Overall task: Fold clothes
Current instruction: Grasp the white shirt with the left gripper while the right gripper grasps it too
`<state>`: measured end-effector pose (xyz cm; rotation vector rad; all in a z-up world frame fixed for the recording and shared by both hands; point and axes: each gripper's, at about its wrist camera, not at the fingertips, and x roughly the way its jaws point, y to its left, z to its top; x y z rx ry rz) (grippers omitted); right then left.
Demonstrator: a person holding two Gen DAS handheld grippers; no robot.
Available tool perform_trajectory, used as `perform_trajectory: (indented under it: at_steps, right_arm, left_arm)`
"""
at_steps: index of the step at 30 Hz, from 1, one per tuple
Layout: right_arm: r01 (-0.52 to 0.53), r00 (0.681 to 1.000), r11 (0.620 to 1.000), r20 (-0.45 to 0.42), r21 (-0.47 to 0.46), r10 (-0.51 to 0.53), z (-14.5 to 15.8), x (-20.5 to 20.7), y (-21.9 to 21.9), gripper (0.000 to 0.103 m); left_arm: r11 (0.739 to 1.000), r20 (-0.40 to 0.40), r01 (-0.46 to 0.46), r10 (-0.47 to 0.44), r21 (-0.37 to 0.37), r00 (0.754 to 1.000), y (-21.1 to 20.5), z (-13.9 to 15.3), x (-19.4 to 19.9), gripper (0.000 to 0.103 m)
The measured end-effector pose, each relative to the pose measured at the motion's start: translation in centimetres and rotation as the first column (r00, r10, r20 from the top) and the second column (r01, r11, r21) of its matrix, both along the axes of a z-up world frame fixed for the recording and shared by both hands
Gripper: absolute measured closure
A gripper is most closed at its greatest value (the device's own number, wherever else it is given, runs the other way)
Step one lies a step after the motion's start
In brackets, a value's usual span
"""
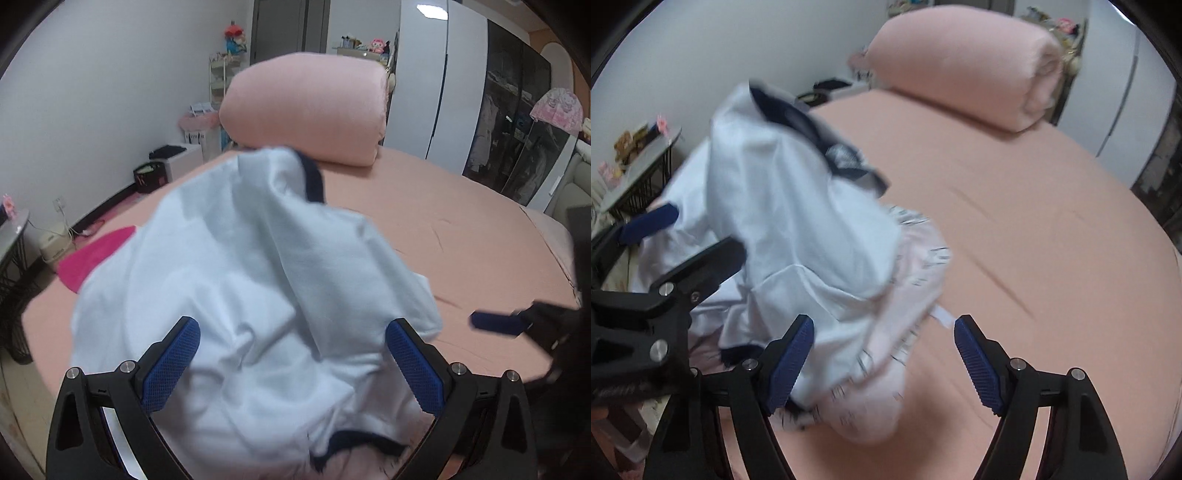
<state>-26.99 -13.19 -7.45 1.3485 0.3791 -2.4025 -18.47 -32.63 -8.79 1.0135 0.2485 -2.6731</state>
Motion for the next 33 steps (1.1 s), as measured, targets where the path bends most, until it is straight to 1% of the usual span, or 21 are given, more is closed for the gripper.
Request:
perform_trajectory:
  at_steps: [1, 2, 3, 4, 5, 6, 9, 11, 14, 16, 17, 19, 21, 23, 25, 26, 28, 31, 32, 33]
  right_arm:
    - [-0.002, 1.000, 1.000, 0.015, -0.002, 0.002, -0.6, -0.3, -0.5, 0.034]
    - [-0.005, 0.999, 1.000, 0.032, -0.011, 0.005, -1.2, -0.5, -0.9, 0.046]
    - [-0.007, 0.999, 0.999, 0.049, -0.037, 0.009, -1.5, -0.5, -1.2, 0.077]
    - [-0.006, 0.998, 0.998, 0.062, -0.070, 0.010, -1.6, -0.3, -1.3, 0.097]
    - [-0.007, 0.998, 0.995, 0.063, -0.096, 0.013, -1.5, -0.1, -1.4, 0.097]
    - [-0.012, 0.999, 0.994, 0.041, -0.108, 0.017, -0.9, 0.4, -1.4, 0.100]
    - [-0.034, 0.999, 0.986, -0.023, -0.162, 0.031, 1.5, 2.0, -0.9, 0.102]
    - [-0.047, 0.998, 0.978, -0.061, -0.204, 0.035, 3.9, 3.4, -0.1, 0.102]
    - [-0.055, 0.994, 0.962, -0.107, -0.266, 0.027, 7.8, 5.9, 2.2, 0.102]
    - [-0.055, 0.991, 0.956, -0.132, -0.287, 0.017, 10.1, 7.6, 4.6, 0.102]
    - [-0.042, 0.990, 0.959, -0.142, -0.280, 0.002, 10.8, 8.4, 5.5, 0.102]
    - [-0.016, 0.988, 0.962, -0.153, -0.273, -0.027, 12.1, 9.8, 7.5, 0.102]
    - [0.026, 0.990, 0.950, -0.126, -0.310, -0.069, 13.6, 10.4, 10.3, 0.102]
    - [0.082, 0.985, 0.942, -0.115, -0.326, -0.126, 15.2, 12.2, 13.9, 0.102]
    - [0.149, 0.970, 0.946, -0.143, -0.289, -0.196, 16.8, 14.6, 17.9, 0.102]
    - [0.177, 0.965, 0.944, -0.140, -0.280, -0.222, 17.7, 15.6, 19.7, 0.102]
    - [0.253, 0.949, 0.926, -0.114, -0.280, -0.294, 18.8, 18.2, 24.2, 0.102]
    - [0.380, 0.906, 0.903, -0.117, -0.200, -0.407, 18.8, 21.8, 30.3, 0.102]
    - [0.428, 0.886, 0.887, -0.113, -0.171, -0.449, 18.3, 23.4, 32.6, 0.102]
    - [0.477, 0.865, 0.865, -0.089, -0.154, -0.493, 17.4, 24.8, 35.0, 0.102]
  left_arm:
    - [1.000, 0.006, 0.009, -0.009, -0.010, 1.000, 0.1, -0.2, -0.2, 0.008]
    - [1.000, 0.011, 0.017, -0.017, -0.023, 1.000, 0.3, -0.4, -0.3, 0.045]
    - [0.999, 0.017, 0.025, -0.024, -0.036, 1.000, 0.4, -0.5, -0.5, 0.074]
    - [0.999, 0.010, 0.031, -0.031, -0.039, 0.999, 0.6, -0.3, -0.1, 0.080]
    - [0.999, -0.001, 0.037, -0.037, -0.039, 0.999, 0.7, 0.2, 0.4, 0.086]
    - [0.998, -0.011, 0.043, -0.043, -0.038, 0.999, 0.9, 0.7, 0.9, 0.093]
    - [0.997, -0.044, 0.070, -0.072, -0.043, 0.996, 1.3, 2.6, 2.7, 0.098]
    - [0.995, -0.054, 0.097, -0.099, -0.038, 0.994, 1.6, 4.0, 3.6, 0.098]
    - [0.986, -0.068, 0.154, -0.158, -0.063, 0.985, 3.5, 6.5, 5.2, 0.098]
    - [0.974, -0.082, 0.209, -0.215, -0.084, 0.973, 5.6, 8.1, 6.0, 0.098]
    - [0.969, -0.085, 0.230, -0.237, -0.091, 0.968, 7.0, 8.5, 6.2, 0.098]
    - [0.954, -0.085, 0.288, -0.294, -0.081, 0.952, 9.9, 9.4, 6.5, 0.098]
    - [0.931, -0.087, 0.361, -0.365, -0.053, 0.927, 13.3, 9.9, 6.7, 0.098]
    - [0.898, -0.093, 0.440, -0.440, -0.023, 0.893, 17.5, 10.4, 7.0, 0.098]
    - [0.854, -0.103, 0.519, -0.514, 0.037, 0.852, 22.1, 10.6, 7.4, 0.098]
    - [0.830, -0.111, 0.554, -0.545, 0.071, 0.831, 24.3, 10.6, 7.7, 0.098]
    - [0.773, -0.122, 0.618, -0.606, 0.141, 0.786, 29.4, 9.9, 8.6, 0.098]
    - [0.687, -0.121, 0.680, -0.675, 0.256, 0.727, 36.8, 7.7, 10.1, 0.097]
    - [0.654, -0.100, 0.695, -0.702, 0.298, 0.705, 38.9, 6.6, 10.2, 0.097]
    - [0.615, -0.058, 0.710, -0.741, 0.344, 0.669, 41.0, 5.2, 10.3, 0.096]
